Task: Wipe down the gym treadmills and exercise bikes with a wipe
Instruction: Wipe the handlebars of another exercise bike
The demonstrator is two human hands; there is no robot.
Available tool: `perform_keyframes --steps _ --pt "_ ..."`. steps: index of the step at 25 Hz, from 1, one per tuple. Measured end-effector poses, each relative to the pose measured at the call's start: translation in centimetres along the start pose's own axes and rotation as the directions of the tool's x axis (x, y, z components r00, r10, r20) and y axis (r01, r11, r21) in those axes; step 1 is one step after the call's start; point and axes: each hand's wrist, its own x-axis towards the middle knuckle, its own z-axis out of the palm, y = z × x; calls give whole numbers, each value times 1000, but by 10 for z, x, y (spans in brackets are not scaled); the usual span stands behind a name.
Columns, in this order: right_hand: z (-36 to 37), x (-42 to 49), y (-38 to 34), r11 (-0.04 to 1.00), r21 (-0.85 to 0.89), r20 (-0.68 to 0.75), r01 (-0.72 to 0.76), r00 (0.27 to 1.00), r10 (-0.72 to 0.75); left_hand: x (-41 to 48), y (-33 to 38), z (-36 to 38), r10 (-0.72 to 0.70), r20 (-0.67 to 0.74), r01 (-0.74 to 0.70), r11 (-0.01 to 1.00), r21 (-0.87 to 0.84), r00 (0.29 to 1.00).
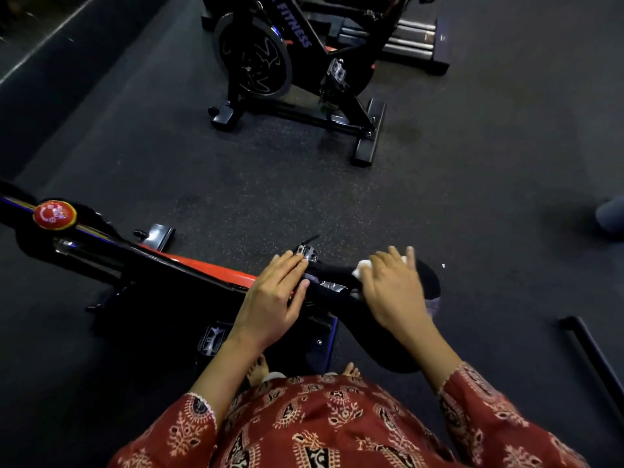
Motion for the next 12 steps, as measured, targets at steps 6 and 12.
perform_keyframes --steps 6,12 --pt "6 -7 12 979 157 -160 131 981 -105 18 22 16 115 62 -119 991 60 991" --pt "6 -33 59 835 505 44 -219 973 228 28 53 39 124 228 -146 986 82 966"
